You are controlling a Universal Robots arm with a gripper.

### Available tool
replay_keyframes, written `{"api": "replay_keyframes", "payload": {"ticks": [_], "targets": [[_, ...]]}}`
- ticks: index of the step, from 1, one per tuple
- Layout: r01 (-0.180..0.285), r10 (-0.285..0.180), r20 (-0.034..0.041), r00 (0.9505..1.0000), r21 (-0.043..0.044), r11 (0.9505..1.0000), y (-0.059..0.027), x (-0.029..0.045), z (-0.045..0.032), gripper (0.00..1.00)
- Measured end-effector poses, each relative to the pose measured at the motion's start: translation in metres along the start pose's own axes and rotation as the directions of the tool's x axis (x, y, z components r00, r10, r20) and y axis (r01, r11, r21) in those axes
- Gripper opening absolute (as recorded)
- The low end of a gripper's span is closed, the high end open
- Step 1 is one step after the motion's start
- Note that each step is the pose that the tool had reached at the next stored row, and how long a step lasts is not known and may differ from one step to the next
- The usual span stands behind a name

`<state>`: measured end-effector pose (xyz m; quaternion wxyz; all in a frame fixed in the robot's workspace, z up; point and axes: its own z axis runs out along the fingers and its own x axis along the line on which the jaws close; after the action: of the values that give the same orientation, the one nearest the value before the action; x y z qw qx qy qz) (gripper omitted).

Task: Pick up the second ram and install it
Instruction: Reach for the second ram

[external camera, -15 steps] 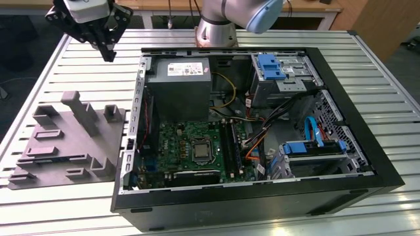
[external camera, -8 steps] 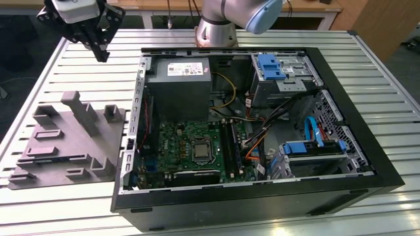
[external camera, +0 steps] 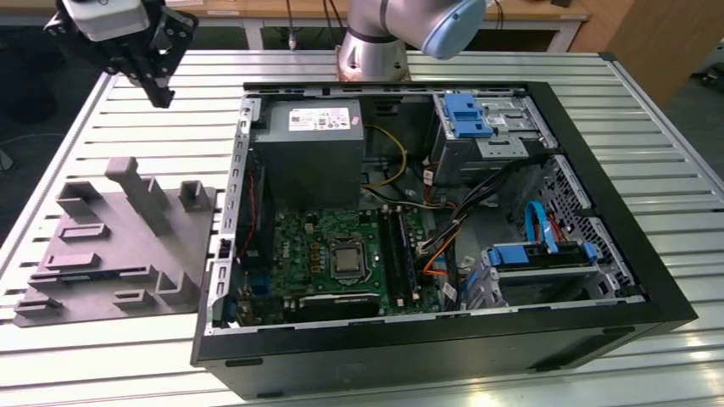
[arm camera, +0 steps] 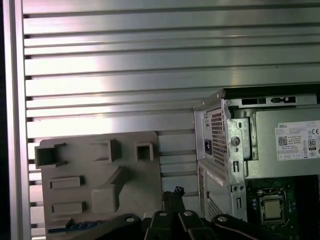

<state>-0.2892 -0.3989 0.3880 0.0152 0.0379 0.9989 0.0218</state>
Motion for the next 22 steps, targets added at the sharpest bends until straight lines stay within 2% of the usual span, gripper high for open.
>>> {"api": "replay_keyframes", "payload": {"ticks": [22], "targets": [[0.000, 0.000, 0.0000, 1.0000, 0.0000, 1.0000, -0.0041, 0.0535, 0.0000, 0.10]]}}
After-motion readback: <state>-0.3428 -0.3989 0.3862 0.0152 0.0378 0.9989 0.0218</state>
